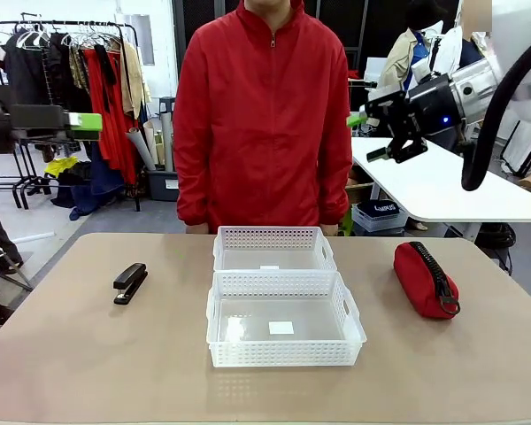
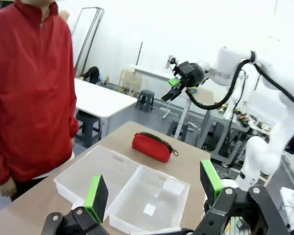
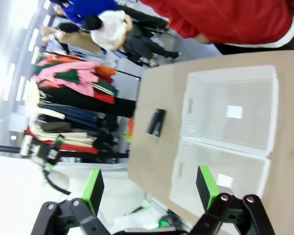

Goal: Distribute items into two baskets.
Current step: Pick up the Pencil pouch that the person points to.

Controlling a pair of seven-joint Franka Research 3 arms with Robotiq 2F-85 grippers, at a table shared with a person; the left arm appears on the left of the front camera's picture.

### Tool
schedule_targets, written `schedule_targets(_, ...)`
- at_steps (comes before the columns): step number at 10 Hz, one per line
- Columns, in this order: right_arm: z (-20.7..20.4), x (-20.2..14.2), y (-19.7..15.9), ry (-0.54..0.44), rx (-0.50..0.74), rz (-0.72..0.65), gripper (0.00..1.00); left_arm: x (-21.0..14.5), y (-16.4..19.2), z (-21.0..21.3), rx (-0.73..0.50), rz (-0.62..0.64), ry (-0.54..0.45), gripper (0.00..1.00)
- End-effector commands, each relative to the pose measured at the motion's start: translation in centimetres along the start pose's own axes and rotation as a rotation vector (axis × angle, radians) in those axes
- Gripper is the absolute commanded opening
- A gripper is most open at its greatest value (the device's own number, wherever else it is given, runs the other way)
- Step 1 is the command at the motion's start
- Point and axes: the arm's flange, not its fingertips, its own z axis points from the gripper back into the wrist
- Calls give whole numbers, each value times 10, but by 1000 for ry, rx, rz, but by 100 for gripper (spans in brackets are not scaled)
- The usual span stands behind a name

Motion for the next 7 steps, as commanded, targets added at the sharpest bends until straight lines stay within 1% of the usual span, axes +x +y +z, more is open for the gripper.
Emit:
schedule_targets(1, 3, 15, -12, -18, 55, -18, 100, 7, 25, 6, -64, -2, -5, 100)
schedule_targets(2, 3, 16, -14, -24, 46, -17, 100, 13, 32, 12, -93, -20, -4, 100)
schedule_targets(3, 0, 11, -15, -45, 9, 1, 100, 1, 8, 9, -37, 2, -15, 100)
schedule_targets(4, 10, 14, -11, -17, 35, -45, 100, 1, 8, 9, -37, 2, -15, 100)
schedule_targets(6, 10, 14, -11, -17, 35, -45, 100, 1, 8, 9, -37, 2, -15, 100)
schedule_targets(7, 8, 14, -15, -22, 12, -43, 100, 2, 17, 14, -45, 13, 4, 100)
